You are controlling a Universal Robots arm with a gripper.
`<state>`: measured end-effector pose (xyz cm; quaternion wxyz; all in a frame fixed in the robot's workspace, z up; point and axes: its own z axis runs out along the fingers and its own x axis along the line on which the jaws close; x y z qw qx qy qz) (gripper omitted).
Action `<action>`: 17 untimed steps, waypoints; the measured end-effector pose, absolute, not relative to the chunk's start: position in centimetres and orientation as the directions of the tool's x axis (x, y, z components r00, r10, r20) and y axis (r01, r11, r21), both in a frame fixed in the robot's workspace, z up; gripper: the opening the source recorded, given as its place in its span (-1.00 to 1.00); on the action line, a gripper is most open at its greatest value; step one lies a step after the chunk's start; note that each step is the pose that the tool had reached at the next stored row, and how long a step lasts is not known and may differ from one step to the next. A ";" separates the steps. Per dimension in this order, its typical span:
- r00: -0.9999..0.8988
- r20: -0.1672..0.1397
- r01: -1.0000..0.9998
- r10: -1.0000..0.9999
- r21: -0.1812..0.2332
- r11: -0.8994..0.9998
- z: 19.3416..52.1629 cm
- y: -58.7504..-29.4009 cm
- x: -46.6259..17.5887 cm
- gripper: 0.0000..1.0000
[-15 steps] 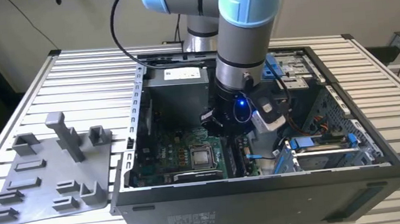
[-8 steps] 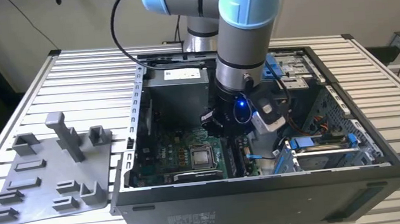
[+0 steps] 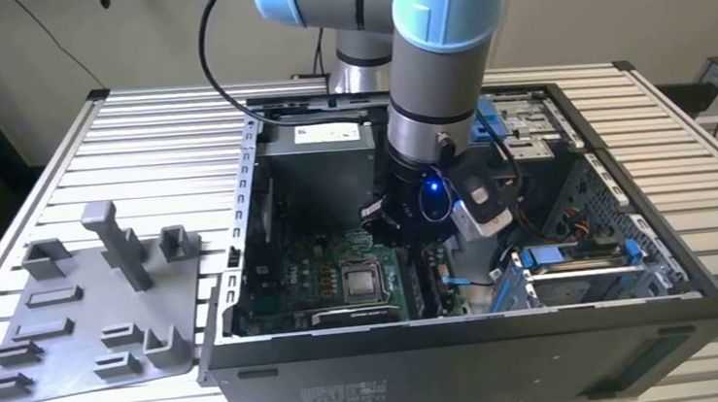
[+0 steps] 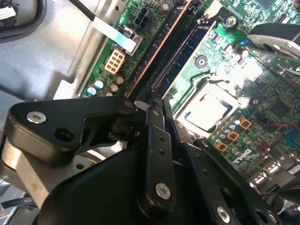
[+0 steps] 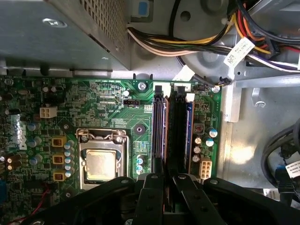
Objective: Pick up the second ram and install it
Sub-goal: 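Insert the second ram into the second slot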
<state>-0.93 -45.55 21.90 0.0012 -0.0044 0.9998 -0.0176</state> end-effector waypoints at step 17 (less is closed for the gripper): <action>-1.000 -0.002 0.011 0.011 -0.039 0.999 21.9 -45.6 -0.9 -0.72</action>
